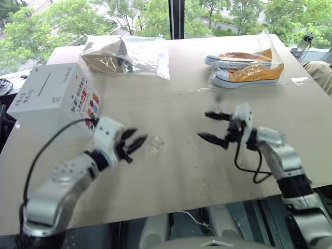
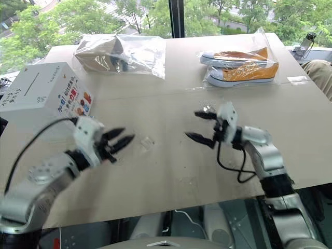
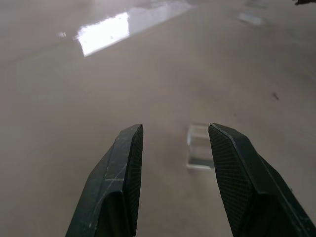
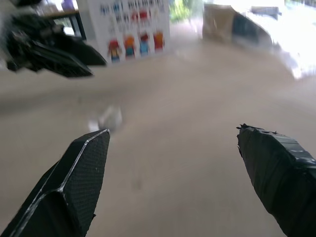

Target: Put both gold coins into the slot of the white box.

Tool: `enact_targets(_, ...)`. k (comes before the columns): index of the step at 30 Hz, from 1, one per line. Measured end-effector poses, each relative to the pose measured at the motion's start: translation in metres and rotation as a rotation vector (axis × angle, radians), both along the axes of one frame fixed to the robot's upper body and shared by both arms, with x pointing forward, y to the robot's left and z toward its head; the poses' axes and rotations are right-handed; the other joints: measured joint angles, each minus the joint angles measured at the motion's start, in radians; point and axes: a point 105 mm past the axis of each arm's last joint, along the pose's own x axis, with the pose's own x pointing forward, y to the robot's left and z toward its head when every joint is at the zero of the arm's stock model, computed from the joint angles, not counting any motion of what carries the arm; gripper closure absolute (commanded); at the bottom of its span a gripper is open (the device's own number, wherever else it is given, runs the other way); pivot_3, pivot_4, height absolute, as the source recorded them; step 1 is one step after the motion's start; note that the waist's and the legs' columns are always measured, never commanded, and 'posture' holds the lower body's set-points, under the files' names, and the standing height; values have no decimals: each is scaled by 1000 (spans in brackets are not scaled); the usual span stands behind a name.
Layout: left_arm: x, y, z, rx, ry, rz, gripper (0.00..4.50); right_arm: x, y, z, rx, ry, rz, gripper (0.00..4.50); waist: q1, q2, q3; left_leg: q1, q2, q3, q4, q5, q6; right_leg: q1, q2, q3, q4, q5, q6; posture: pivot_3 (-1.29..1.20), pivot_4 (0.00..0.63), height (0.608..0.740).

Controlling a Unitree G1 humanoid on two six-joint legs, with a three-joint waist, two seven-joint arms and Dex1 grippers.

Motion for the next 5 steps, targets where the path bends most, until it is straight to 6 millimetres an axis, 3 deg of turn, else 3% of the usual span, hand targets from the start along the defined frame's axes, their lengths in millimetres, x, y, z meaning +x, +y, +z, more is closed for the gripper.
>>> enact_targets(2,-6,-2,-12,-24,14,12,2413,-9,-16,-19,-41,39,-35,51,1,0,0,4,0,1,1,0,0,4,1,-1,0,0,0,0,150,740)
enact_targets(5,-7,6,-30,-17,30,44,2413,-13,-30,-28,-57,42,-80,51,-2,0,1,14,0,4,2,0,0,13,7,1,-1,-4,0,0,150,740)
